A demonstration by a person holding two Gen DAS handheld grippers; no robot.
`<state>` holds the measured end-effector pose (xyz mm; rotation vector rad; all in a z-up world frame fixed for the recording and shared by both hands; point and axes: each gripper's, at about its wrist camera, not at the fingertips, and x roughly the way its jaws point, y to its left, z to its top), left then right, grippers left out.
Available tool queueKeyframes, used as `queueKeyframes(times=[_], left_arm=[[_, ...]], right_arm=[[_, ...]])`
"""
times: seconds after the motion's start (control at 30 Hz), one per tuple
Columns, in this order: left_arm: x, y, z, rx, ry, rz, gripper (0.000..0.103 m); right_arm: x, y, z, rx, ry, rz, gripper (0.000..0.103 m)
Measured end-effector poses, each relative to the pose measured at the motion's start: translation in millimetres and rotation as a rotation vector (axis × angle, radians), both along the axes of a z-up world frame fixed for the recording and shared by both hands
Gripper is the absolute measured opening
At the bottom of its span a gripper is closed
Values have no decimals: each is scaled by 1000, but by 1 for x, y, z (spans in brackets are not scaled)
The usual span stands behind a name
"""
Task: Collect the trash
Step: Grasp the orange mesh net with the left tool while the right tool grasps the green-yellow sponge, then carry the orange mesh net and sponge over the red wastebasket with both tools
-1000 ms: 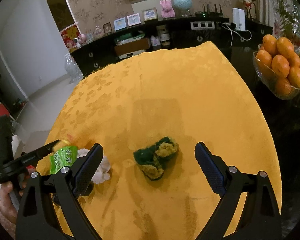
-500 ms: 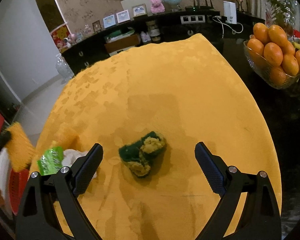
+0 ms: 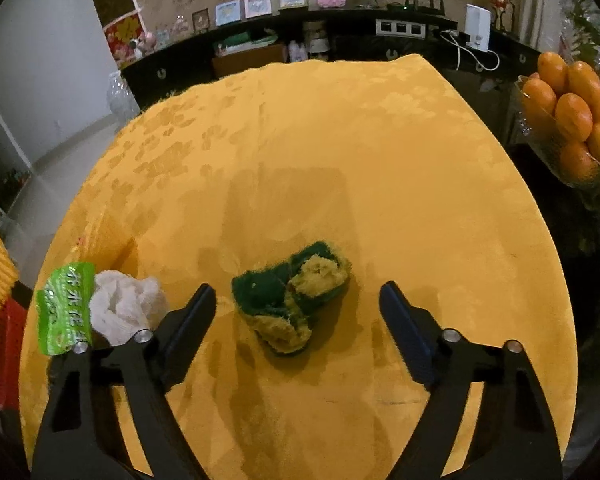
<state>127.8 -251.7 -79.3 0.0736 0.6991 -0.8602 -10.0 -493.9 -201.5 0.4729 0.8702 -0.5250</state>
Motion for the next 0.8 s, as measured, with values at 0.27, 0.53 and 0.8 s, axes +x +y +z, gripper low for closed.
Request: queueKeyframes(times=[0.27, 0.53, 0.8], left_arm=[[-1, 7, -3, 18, -12, 17, 15], [-1, 15, 2, 11, -32, 38, 15], [-9, 29, 10, 13, -75, 64, 15]], right_arm=[[10, 7, -4, -18, 30, 45, 48], [4, 7, 12, -35, -20, 39, 42], [-3, 14, 36, -77, -81, 37, 41]])
